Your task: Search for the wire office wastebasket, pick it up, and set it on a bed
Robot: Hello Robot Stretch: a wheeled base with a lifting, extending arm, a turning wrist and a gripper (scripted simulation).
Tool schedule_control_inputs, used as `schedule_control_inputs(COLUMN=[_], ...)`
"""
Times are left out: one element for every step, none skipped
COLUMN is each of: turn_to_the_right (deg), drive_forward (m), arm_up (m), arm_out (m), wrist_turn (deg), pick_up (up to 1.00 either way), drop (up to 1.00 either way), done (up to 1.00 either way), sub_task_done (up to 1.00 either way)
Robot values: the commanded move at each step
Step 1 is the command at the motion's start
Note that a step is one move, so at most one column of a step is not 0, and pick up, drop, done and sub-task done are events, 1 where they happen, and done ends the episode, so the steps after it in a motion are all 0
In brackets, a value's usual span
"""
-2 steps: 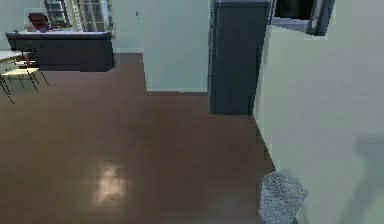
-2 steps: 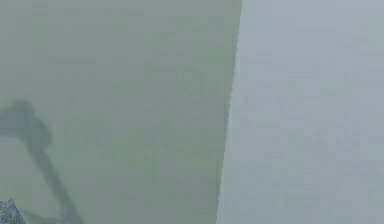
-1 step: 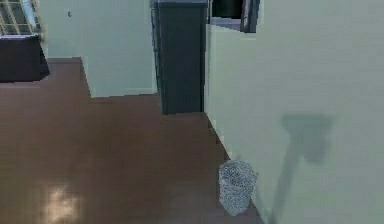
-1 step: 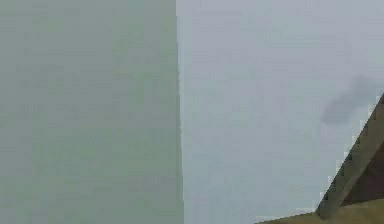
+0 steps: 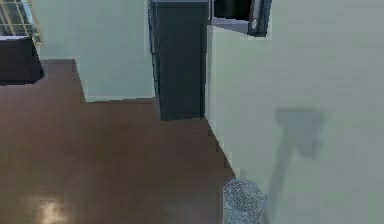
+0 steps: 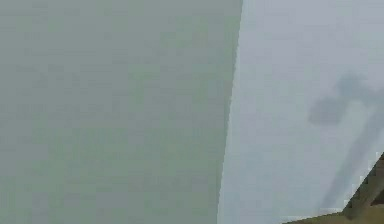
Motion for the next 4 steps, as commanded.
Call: schedule_control_inputs(turn_to_the_right=[-45.0,-24.0,45.0,42.0], drive_forward=[0.0,0.0,0.0,0.0], arm_up=[0.0,0.0,0.0,0.0], arm_out=[0.0,0.0,0.0,0.0], wrist_turn=[0.0,0.0,0.0,0.0], pick_up=[0.0,0.0,0.0,0.0], drop=[0.0,0.0,0.0,0.0], done=[0.0,0.0,0.0,0.0], sub_task_done=[0.0,0.0,0.0,0.0])
